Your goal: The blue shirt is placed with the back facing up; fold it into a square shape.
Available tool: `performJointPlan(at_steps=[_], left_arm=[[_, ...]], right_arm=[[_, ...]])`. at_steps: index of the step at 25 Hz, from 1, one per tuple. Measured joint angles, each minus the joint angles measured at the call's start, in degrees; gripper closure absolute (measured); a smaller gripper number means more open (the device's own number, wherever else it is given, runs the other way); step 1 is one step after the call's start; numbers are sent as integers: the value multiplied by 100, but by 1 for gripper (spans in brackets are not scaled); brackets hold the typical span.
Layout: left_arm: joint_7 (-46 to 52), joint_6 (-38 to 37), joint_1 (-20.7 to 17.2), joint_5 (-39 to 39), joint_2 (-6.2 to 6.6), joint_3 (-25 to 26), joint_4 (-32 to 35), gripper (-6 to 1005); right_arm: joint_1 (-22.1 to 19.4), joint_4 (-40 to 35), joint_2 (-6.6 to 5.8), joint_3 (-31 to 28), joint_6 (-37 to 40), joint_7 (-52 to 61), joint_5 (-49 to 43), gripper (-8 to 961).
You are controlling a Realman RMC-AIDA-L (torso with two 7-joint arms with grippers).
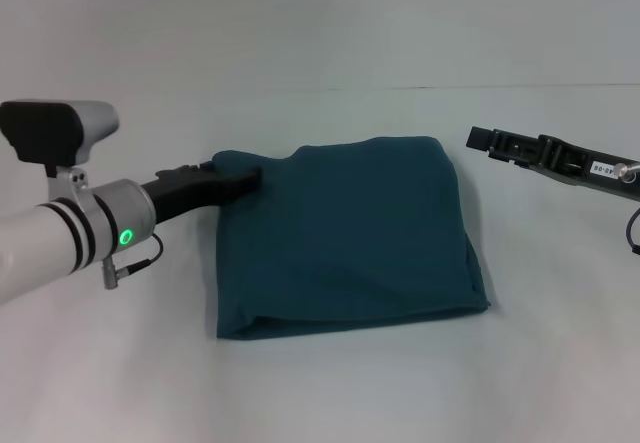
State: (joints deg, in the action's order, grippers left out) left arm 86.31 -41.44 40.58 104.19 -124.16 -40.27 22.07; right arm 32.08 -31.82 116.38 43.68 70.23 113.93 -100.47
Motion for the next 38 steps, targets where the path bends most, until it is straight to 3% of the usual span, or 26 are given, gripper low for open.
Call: performJointPlan(at_steps=[9, 15, 20, 23, 28, 38], left_arm=[[-6, 72, 2, 9, -13, -173, 33, 200], [-8, 93, 15, 39, -5, -175, 9, 308], [-10, 96, 18, 40, -3, -175, 8, 502], [-10, 97, 20, 40, -3, -174, 8, 738], [-10, 101, 42, 40, -3, -180, 7, 957], [28, 50, 142, -2, -3, -404, 8, 981]], right_arm=[[-16, 9, 12, 0, -13, -10, 0, 277], [-18, 9, 15, -4, -12, -8, 1, 278], [-17, 9, 16, -1, -9, -5, 1, 279], [-15, 9, 16, -1, -9, -7, 1, 279], [-12, 9, 15, -1, -14, -22, 1, 278], [-35, 9, 30, -3, -19, -44, 1, 279]])
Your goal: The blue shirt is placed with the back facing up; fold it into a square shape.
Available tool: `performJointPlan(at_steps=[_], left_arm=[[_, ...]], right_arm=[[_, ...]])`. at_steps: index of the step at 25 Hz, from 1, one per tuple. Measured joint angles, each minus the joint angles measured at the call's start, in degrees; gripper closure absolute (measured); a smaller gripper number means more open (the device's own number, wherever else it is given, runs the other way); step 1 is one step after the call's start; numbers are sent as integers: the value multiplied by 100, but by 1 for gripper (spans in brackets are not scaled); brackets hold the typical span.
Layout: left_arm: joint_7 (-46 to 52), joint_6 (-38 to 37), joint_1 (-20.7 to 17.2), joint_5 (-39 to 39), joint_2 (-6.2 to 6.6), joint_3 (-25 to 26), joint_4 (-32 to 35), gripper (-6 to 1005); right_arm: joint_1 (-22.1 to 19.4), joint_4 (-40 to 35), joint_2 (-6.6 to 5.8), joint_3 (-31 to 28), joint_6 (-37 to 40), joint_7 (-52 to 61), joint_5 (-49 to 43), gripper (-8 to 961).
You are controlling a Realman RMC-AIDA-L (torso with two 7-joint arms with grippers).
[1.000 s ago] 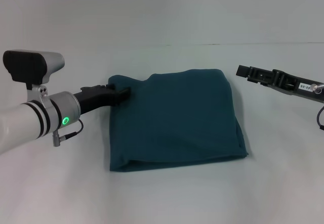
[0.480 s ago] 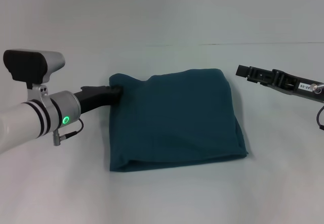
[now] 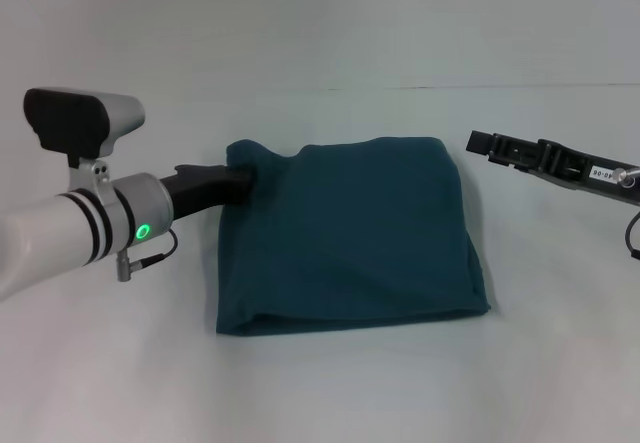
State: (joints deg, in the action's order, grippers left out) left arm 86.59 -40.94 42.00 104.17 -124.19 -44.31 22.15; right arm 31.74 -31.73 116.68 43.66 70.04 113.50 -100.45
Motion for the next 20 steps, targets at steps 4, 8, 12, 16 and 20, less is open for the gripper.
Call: performJointPlan(at_steps=[4, 8, 12, 16, 20], left_arm=[[5, -6, 73, -4, 0, -25, 11, 983], [11, -9, 121, -18, 0, -25, 43, 984], [13, -11, 145, -28, 4, -25, 57, 983], [15, 8, 148, -29, 6, -22, 78, 971], [16, 24, 150, -29, 11, -9, 100, 959]], right_arm=[[-1, 0, 7, 2, 0, -29, 0, 278], [-4, 0, 26, 2, 3, -64, 0, 278], [-20, 0, 28, 3, 6, -71, 0, 277], [-26, 0, 29, 2, 2, -80, 0, 277], [-27, 0, 29, 1, 0, -120, 0, 277]])
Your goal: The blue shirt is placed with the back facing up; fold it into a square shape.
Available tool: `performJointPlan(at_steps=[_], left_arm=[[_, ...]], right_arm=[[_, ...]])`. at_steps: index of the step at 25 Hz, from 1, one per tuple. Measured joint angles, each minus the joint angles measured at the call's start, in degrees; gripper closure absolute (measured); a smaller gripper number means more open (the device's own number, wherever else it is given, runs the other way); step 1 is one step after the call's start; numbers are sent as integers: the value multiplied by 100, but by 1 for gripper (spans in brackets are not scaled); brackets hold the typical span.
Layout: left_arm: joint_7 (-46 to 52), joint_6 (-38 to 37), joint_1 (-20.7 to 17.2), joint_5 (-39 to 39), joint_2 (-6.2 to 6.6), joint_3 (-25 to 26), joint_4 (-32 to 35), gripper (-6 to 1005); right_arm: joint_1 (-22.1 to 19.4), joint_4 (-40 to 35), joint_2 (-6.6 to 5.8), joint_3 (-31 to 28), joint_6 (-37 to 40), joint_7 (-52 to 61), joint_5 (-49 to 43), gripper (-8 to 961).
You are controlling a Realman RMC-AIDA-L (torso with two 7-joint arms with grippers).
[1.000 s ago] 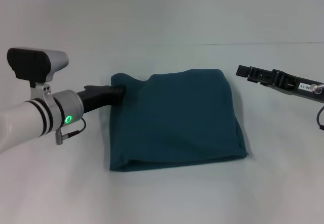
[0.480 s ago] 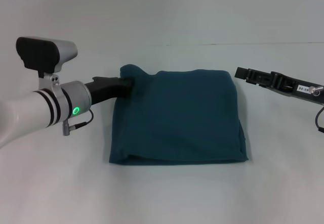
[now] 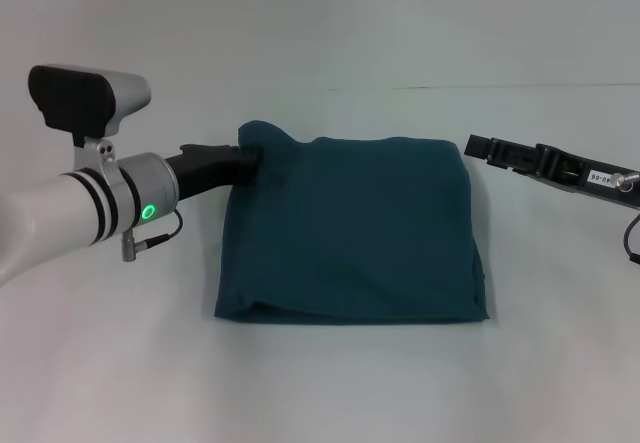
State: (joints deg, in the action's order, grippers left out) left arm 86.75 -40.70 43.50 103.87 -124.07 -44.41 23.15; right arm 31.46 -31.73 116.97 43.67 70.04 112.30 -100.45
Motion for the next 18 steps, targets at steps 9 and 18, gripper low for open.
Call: performJointPlan(at_steps=[9, 18], left_arm=[[-9, 16, -12, 0, 6, 5, 16, 931], [70, -83, -397, -17, -7, 60, 510, 904]], right_arm=[[0, 0, 0, -9, 5, -19, 0, 276], [-9, 0, -16, -17, 41, -76, 0, 275]])
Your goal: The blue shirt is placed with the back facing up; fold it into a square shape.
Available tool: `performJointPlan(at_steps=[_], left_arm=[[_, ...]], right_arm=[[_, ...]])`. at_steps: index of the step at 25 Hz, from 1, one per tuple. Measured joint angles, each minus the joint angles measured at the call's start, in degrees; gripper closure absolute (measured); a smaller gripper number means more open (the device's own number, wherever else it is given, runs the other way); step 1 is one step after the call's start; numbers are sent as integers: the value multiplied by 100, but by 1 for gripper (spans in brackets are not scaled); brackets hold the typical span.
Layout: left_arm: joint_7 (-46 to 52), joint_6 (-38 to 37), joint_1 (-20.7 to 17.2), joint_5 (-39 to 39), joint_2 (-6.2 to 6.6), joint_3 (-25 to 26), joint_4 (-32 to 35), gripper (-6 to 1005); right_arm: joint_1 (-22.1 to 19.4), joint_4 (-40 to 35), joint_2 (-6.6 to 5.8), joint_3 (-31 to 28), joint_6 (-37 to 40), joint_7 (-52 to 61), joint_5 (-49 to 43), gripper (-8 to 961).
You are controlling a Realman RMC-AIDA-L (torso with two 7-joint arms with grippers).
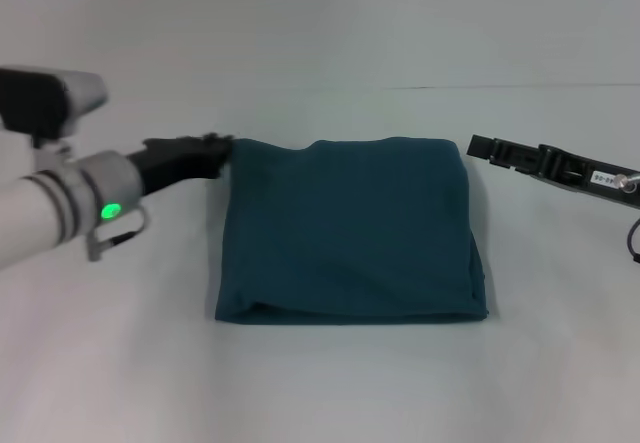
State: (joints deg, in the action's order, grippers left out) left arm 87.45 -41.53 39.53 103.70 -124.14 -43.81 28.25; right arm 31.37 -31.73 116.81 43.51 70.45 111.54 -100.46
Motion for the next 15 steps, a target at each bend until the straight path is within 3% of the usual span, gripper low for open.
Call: performJointPlan(at_steps=[4, 9, 12, 15], left_arm=[[37, -509, -609, -398, -16, 185, 654, 892], [-56, -2001, -1259, -903, -16, 762, 1180, 668], [-215, -3264, -1516, -1008, -20, 1244, 1206, 430], [-262, -4189, -1718, -995, -25, 1517, 1181, 325]], right_arm=[[-55, -3, -14, -82, 151, -104, 37, 274], [-136, -9, -38, -431, 805, -640, 48, 266], [-231, -42, -47, -553, 1437, -1231, 49, 242], [-329, -84, -50, -537, 2025, -1884, 26, 187]])
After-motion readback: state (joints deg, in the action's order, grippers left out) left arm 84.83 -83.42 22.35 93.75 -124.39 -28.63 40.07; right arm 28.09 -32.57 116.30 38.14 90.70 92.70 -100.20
